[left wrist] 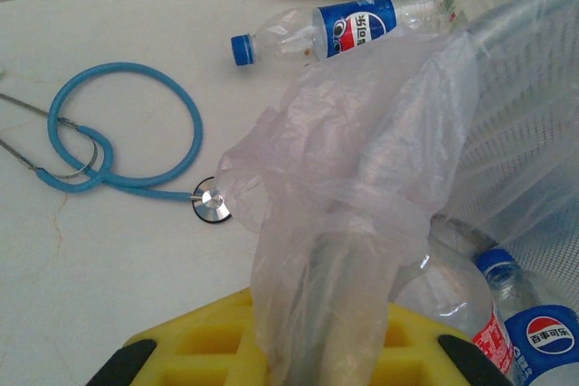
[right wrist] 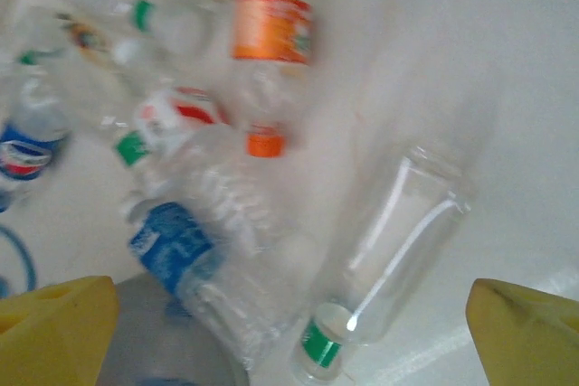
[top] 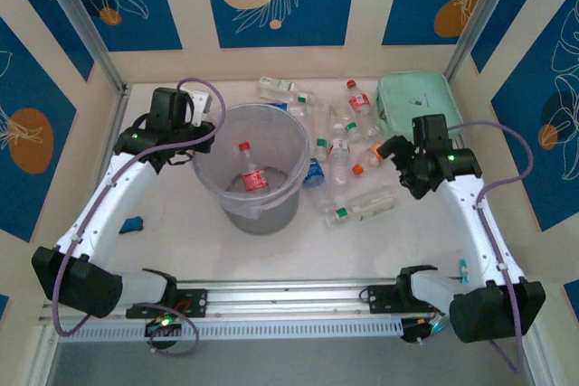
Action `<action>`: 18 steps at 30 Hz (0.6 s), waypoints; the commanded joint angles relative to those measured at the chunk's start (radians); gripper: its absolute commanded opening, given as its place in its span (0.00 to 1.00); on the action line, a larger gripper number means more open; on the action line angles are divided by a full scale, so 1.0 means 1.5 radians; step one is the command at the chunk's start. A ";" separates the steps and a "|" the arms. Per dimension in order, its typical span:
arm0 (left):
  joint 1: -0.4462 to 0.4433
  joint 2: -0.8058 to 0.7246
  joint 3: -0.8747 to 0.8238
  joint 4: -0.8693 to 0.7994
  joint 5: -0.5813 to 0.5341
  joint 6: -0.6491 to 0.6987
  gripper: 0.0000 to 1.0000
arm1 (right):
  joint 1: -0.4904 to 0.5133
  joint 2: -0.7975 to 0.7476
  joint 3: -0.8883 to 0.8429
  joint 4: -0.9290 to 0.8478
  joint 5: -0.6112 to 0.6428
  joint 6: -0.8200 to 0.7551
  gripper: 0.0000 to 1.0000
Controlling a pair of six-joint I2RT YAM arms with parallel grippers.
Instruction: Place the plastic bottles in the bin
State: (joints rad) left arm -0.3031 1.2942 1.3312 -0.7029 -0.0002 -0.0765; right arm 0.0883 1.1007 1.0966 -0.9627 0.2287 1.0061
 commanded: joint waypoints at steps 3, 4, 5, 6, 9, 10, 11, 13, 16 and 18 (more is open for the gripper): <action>0.006 -0.014 -0.018 0.012 0.002 0.021 0.00 | -0.019 -0.012 -0.100 0.049 -0.031 0.136 0.99; 0.005 -0.015 -0.019 0.012 0.003 0.021 0.00 | -0.023 -0.008 -0.121 0.064 -0.044 0.149 0.99; 0.005 -0.017 -0.019 0.013 0.003 0.021 0.00 | -0.027 -0.002 -0.137 0.077 -0.052 0.160 0.99; 0.005 -0.018 -0.020 0.013 0.003 0.021 0.00 | -0.030 0.005 -0.150 0.088 -0.057 0.167 0.99; 0.005 -0.019 -0.022 0.016 0.004 0.020 0.00 | -0.037 0.035 -0.173 0.106 -0.055 0.170 0.99; 0.006 -0.018 -0.022 0.017 0.007 0.019 0.00 | -0.040 0.049 -0.177 0.112 -0.055 0.167 0.99; 0.006 -0.017 -0.023 0.016 0.010 0.018 0.00 | -0.042 0.062 -0.179 0.114 -0.055 0.164 0.99; 0.005 -0.015 -0.023 0.016 0.015 0.015 0.00 | -0.045 0.083 -0.185 0.126 -0.057 0.162 0.99; 0.005 -0.016 -0.023 0.016 0.015 0.015 0.00 | -0.046 0.107 -0.203 0.157 -0.067 0.172 0.99; 0.005 -0.016 -0.024 0.018 0.013 0.014 0.00 | -0.048 0.119 -0.214 0.180 -0.072 0.178 0.99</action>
State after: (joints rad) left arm -0.3027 1.2819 1.3170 -0.6888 0.0082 -0.0765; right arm 0.0238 1.2621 0.8001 -0.7414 0.1490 1.2362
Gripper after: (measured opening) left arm 0.147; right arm 0.991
